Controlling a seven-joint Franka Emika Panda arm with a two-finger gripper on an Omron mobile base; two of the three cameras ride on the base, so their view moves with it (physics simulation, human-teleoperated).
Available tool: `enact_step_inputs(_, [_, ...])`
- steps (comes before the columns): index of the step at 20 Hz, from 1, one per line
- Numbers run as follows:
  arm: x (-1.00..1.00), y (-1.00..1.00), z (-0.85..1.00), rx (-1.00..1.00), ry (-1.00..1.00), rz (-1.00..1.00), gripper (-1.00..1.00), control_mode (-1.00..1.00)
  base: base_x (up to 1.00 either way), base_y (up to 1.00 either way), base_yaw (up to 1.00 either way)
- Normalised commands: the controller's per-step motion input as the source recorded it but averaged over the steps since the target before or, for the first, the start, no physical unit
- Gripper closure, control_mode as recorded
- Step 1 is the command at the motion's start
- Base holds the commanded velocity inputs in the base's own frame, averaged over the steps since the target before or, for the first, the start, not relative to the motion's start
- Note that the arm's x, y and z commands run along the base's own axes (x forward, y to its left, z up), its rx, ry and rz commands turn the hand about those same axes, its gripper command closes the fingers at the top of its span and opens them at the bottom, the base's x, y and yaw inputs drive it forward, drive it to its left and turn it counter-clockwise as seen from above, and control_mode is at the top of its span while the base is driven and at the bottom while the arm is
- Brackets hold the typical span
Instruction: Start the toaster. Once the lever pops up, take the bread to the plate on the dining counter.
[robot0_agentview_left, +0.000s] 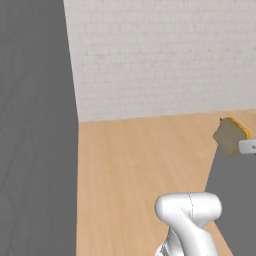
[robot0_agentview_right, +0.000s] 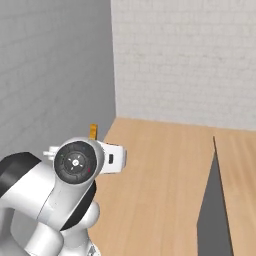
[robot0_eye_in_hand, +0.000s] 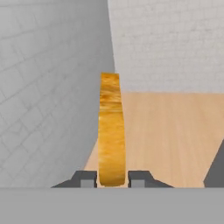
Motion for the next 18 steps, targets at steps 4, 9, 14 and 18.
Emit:
enact_step_inputs(4, [0.0, 0.0, 0.0, 0.0, 0.0, 0.0, 1.0, 1.0, 1.0, -0.21, -0.05])
enact_step_inputs(9, [0.0, 0.0, 0.0, 0.0, 0.0, 0.0, 1.0, 1.0, 1.0, -0.01, -0.39])
enact_step_inputs(14, [0.0, 0.0, 0.0, 0.0, 0.0, 0.0, 1.0, 1.0, 0.98, 0.0, -0.69])
enact_step_inputs(18, [0.0, 0.0, 0.0, 0.0, 0.0, 0.0, 1.0, 1.0, 1.0, 0.17, -0.68])
